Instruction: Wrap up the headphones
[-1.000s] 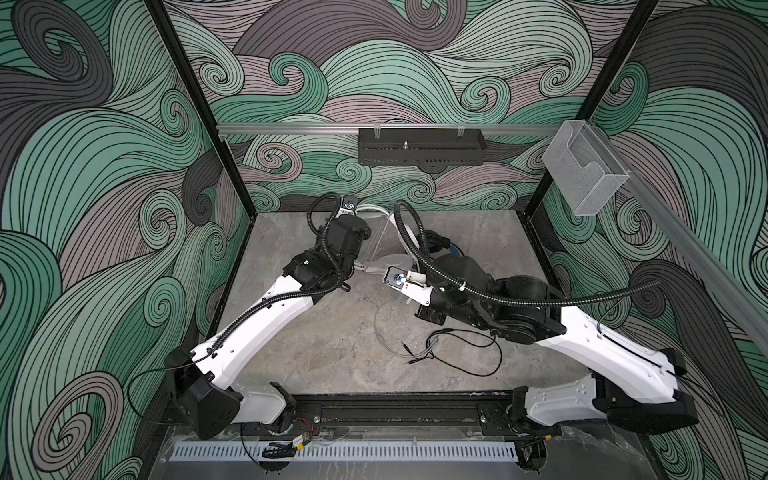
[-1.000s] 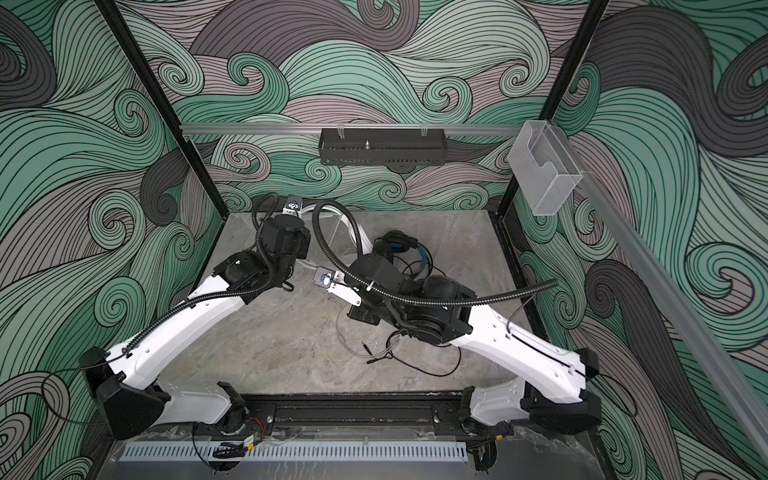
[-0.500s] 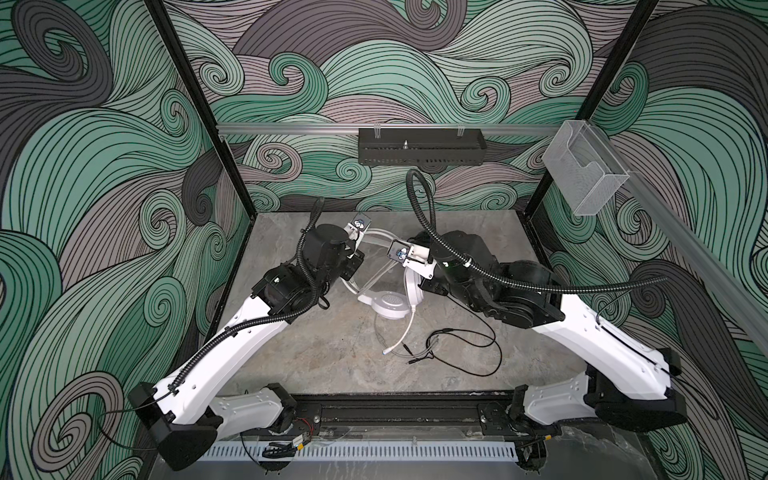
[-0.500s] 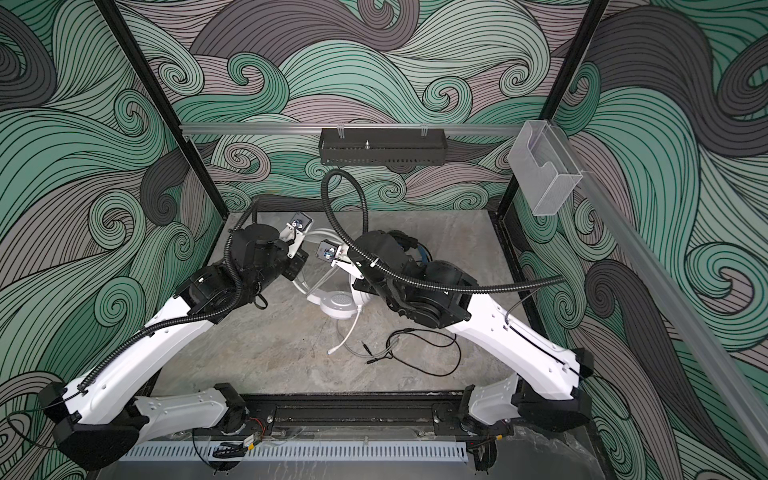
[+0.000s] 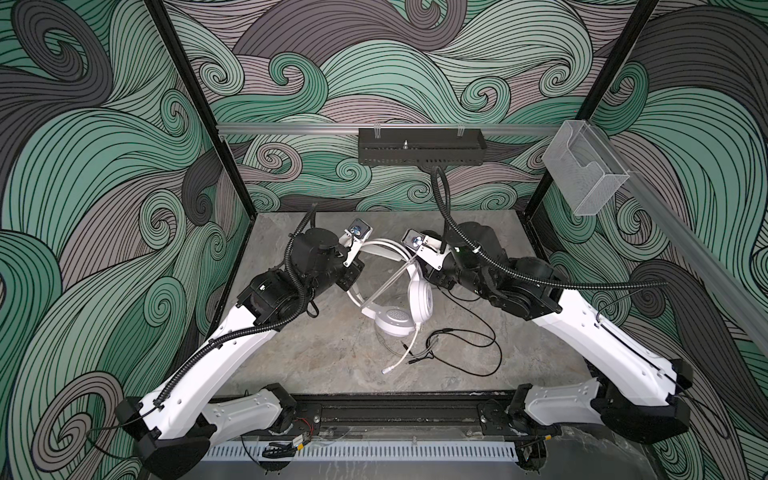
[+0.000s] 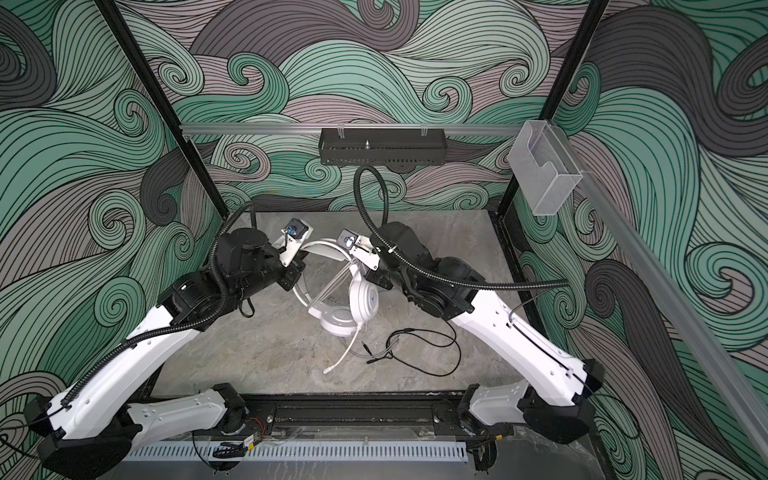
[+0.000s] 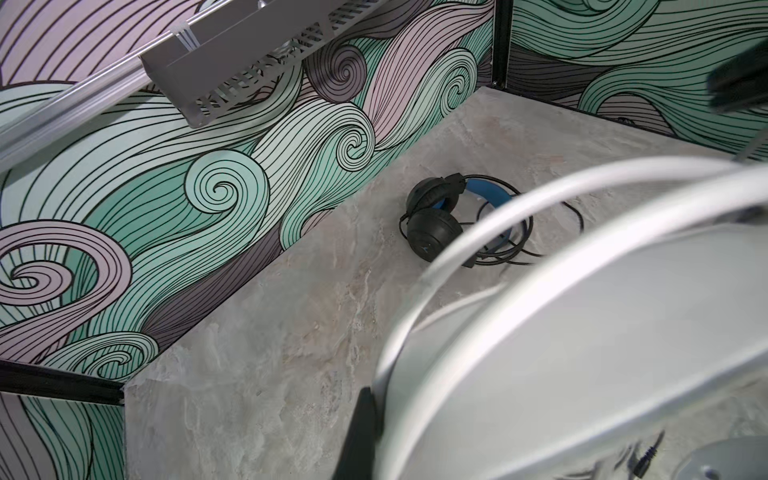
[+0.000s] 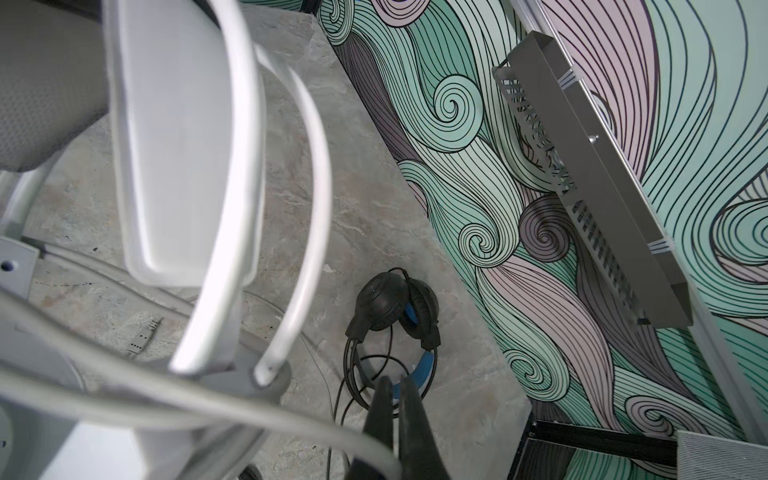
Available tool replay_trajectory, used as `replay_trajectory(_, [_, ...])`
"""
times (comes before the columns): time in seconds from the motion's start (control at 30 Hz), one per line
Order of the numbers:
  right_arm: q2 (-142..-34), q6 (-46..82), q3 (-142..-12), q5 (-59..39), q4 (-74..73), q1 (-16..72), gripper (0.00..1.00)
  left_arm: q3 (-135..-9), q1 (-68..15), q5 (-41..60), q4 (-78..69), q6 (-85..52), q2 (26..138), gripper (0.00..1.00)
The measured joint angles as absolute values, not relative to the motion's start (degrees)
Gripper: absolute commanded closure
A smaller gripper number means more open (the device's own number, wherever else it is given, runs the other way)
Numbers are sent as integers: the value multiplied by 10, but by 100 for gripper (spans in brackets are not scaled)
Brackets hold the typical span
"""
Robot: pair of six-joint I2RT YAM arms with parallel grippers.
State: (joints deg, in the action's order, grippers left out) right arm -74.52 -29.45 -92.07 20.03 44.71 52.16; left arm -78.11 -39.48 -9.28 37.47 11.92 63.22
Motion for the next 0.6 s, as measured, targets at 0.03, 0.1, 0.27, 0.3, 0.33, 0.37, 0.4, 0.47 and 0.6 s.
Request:
replay_trajectory(0.03, [-735,-291,-904,189,433,517,90,-789,-395,-84,380,113,632,100])
replay_trajectory(0.1, [-711,-284,-866,163,398,504,85,-804,-395,-70,391,107,633,100])
replay_trajectory(0.27, [-648,-243,-771,89,306,449,80,-861,-395,-27,418,93,633,100])
replay_trajectory(0.3, [-643,-234,-762,76,292,441,79,-872,-395,-21,422,91,633,100])
replay_trajectory(0.33, [-638,-223,-752,60,274,431,79,-885,-395,-13,427,88,633,100])
replay_trajectory(0.37, [-635,-211,-745,43,256,422,79,-896,-395,-6,429,85,633,100])
replay_trajectory(0.4, [-634,-202,-739,28,241,415,79,-904,-395,0,431,83,633,100])
replay_trajectory(0.47, [-634,-180,-727,-1,211,401,79,-921,-395,13,437,74,633,100])
replay_trajectory(0.6, [-637,-128,-696,-53,156,376,80,-952,-395,43,443,51,641,100])
